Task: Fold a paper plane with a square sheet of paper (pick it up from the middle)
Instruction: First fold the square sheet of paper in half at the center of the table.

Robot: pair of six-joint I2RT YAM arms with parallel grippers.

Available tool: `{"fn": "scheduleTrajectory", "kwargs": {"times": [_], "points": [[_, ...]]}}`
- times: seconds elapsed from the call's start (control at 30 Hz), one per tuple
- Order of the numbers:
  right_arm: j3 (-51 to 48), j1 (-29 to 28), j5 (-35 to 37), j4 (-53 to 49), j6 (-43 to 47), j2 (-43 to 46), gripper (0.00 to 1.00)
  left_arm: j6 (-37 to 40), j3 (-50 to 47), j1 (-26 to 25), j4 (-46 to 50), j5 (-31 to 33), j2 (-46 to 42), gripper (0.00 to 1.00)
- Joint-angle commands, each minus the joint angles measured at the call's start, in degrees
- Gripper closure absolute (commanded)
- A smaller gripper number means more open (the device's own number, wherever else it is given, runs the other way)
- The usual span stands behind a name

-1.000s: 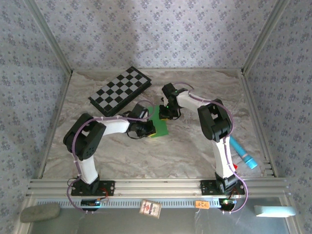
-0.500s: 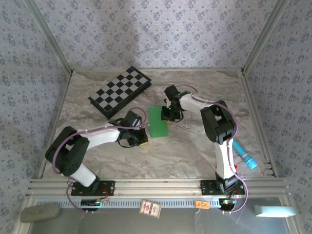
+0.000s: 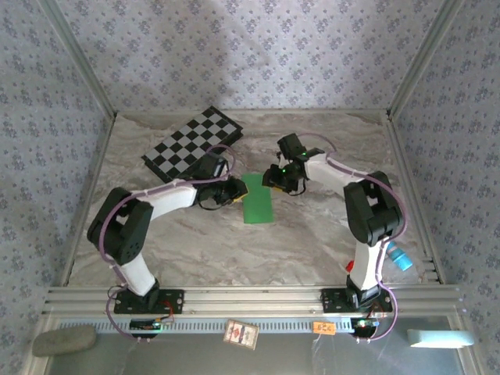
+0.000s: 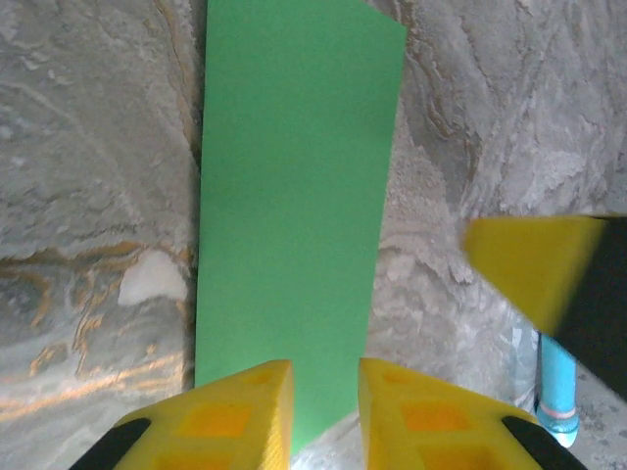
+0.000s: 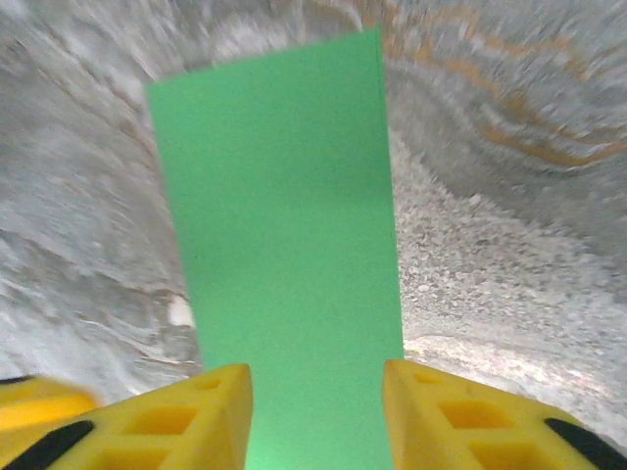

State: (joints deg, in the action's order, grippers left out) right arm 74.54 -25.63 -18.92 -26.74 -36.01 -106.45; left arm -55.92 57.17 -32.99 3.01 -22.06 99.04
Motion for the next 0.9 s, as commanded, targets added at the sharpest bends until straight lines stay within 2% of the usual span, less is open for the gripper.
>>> {"fn": "scheduleTrajectory", "kwargs": {"times": [0.0,0.33,0.47,0.87], "points": [[-3.66,1.73,-1.87,3.95,-2.13,1.98,0.54,-1.98,3.68,0.17,-1.27,-1.42,3.44,0.76],[-10.34,3.71,-7.38,7.32,-0.61,2.92,0.48,-3.11,9.44,0.77,-1.47,-3.76,11.8,0.78],[-11.38,3.76,-8.19,7.86,-0.53,2.5,0.48,-0.61,10.9,1.44,-0.6,-2.99,12.9,0.79],[-13.15,2.76,-9.4,7.67,-0.54,2.4,0.49,-1.21,9.35,1.92,-0.81,-2.09,15.29,0.8]]}}
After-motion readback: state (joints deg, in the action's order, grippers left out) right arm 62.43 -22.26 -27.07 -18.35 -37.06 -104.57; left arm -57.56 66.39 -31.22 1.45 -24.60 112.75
